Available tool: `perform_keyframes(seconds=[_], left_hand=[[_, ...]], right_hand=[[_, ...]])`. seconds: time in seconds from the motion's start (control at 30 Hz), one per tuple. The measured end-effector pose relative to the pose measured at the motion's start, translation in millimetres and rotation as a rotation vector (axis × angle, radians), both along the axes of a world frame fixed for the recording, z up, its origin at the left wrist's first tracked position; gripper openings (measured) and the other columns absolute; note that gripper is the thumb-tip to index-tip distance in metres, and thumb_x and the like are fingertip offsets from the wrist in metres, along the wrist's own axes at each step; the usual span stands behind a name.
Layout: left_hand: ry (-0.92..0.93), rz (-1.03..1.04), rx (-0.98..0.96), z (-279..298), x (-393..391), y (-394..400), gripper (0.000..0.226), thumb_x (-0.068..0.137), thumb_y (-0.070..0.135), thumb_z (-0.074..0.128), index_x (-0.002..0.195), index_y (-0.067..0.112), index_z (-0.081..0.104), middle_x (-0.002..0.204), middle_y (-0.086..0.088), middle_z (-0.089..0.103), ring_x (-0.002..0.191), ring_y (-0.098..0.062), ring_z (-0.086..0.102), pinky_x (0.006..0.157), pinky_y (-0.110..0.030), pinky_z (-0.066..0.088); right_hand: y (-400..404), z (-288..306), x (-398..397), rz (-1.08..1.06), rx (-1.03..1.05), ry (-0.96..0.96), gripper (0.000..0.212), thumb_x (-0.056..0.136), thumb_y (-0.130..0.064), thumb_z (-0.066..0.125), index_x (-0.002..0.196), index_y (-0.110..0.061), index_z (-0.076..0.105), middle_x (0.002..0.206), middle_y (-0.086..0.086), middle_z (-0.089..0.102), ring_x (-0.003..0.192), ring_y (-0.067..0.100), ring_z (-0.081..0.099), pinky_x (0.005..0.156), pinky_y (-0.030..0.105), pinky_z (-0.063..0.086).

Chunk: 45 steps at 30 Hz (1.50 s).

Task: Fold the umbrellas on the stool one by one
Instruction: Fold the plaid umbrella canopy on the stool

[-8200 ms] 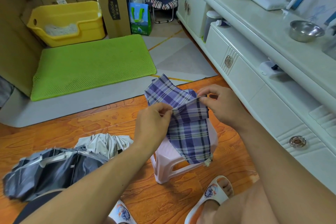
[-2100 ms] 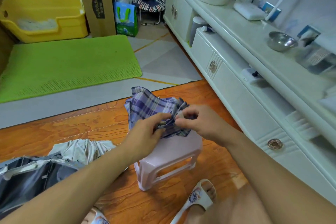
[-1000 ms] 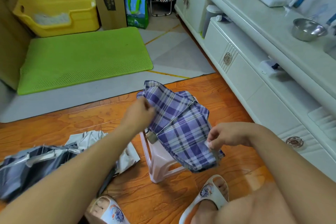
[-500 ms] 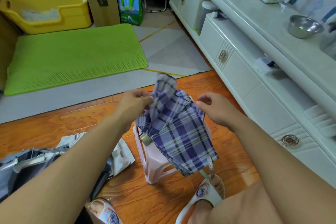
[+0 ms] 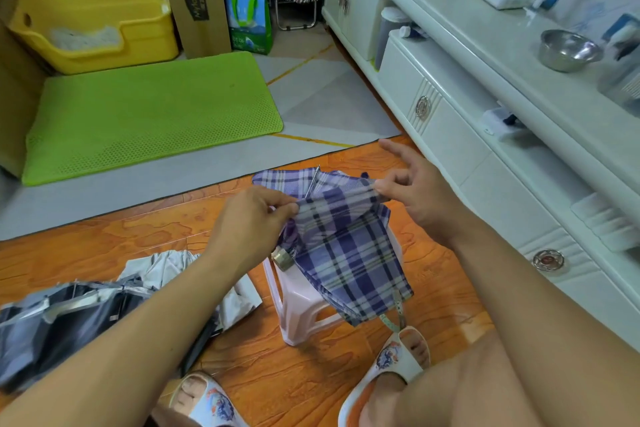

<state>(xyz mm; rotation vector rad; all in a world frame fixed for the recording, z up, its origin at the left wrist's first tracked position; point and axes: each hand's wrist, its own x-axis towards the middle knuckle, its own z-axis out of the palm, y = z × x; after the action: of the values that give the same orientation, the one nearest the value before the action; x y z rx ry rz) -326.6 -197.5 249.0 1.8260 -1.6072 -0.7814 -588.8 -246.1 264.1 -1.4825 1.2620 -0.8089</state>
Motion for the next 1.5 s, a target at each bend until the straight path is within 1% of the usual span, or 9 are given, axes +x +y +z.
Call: perform_keyframes(seconds=[0.23,0.33,0.5,0.6,0.7,1.0,1.13,1.33,1.5], left_hand=[[0.15,-0.028,-0.005,0.8,-6.1,6.1,0.013,0.095,0.019,0.071,0.105,0.017,0.079,0.063,0.01,0.061,0.052,0.004,0.052,0.051,-0.009,0.036],[0.146,0.044,0.02,-2.6,-7.5,6.1,0.024,0.094,0.024,0.071,0.118,0.023,0.067,0.078,0.006,0.069,0.062,0.001,0.059,0.053,-0.009,0.038],[0.396,0.155,0.111,-8.5,-11.0,9.0,0.025,0.092,0.022,0.075,0.106,0.016,0.055,0.086,-0.001,0.075,0.05,0.002,0.056,0.047,-0.013,0.036],[0.538,0.171,0.093,-12.4,-15.2,8.8,0.028,0.088,0.018,0.079,0.103,0.015,0.055,0.099,-0.012,0.071,0.081,-0.019,0.068,0.062,-0.024,0.047],[0.589,0.145,0.054,-10.9,-21.2,9.1,0.031,0.087,0.013,0.08,0.108,0.013,0.057,0.098,-0.014,0.063,0.085,-0.026,0.063,0.068,-0.022,0.054],[0.534,0.109,0.109,-12.6,-27.4,10.9,0.042,0.089,0.021,0.079,0.119,0.022,0.05,0.105,-0.001,0.062,0.085,-0.015,0.063,0.057,-0.016,0.05],[0.472,0.044,0.101,-13.0,-28.1,12.7,0.048,0.09,0.024,0.078,0.127,0.026,0.047,0.089,-0.016,0.065,0.062,-0.007,0.057,0.05,-0.013,0.042],[0.476,0.037,-0.015,-16.0,-27.8,10.7,0.04,0.093,0.014,0.072,0.125,0.029,0.054,0.071,-0.009,0.046,0.063,-0.024,0.049,0.06,-0.044,0.046],[0.497,0.049,-0.024,-11.6,-25.3,9.6,0.037,0.092,0.013,0.074,0.123,0.027,0.059,0.082,-0.004,0.049,0.066,-0.024,0.051,0.054,-0.031,0.042]], right_hand=[[5.2,5.4,13.7,0.02,0.04,-0.062,0.037,0.101,-0.021,0.061,0.138,-0.027,0.059,0.102,0.003,0.078,0.1,0.015,0.073,0.089,0.027,0.058],[2.2,4.1,18.7,-0.087,-0.016,-0.073,0.023,0.101,-0.013,0.061,0.119,-0.023,0.071,0.1,0.003,0.078,0.097,0.015,0.074,0.08,0.024,0.058],[-3.6,-0.7,20.3,-0.128,0.011,-0.099,0.017,0.099,-0.012,0.063,0.104,-0.023,0.076,0.102,0.0,0.077,0.098,0.013,0.073,0.079,0.023,0.056],[-5.1,-2.6,19.3,-0.148,0.026,-0.11,0.018,0.099,-0.012,0.064,0.1,-0.023,0.077,0.1,0.003,0.077,0.094,0.014,0.072,0.078,0.024,0.055],[-5.1,-1.9,18.8,-0.145,0.047,-0.128,0.017,0.099,-0.011,0.064,0.1,-0.022,0.077,0.098,0.004,0.077,0.091,0.014,0.072,0.076,0.023,0.054],[-3.1,-0.4,16.8,-0.15,0.066,-0.181,0.015,0.099,-0.008,0.062,0.103,-0.015,0.075,0.094,0.003,0.078,0.089,0.013,0.072,0.074,0.021,0.055],[-3.4,-0.5,16.5,-0.147,0.06,-0.184,0.015,0.099,-0.009,0.062,0.104,-0.015,0.075,0.097,0.003,0.078,0.092,0.015,0.073,0.076,0.023,0.055],[-4.5,-1.9,15.3,-0.147,0.065,-0.175,0.015,0.099,-0.009,0.062,0.105,-0.015,0.075,0.097,0.003,0.078,0.092,0.015,0.073,0.078,0.024,0.055],[-5.1,-3.3,12.8,-0.162,0.07,-0.163,0.016,0.099,-0.009,0.062,0.104,-0.015,0.075,0.094,0.002,0.077,0.091,0.014,0.072,0.081,0.028,0.054]])
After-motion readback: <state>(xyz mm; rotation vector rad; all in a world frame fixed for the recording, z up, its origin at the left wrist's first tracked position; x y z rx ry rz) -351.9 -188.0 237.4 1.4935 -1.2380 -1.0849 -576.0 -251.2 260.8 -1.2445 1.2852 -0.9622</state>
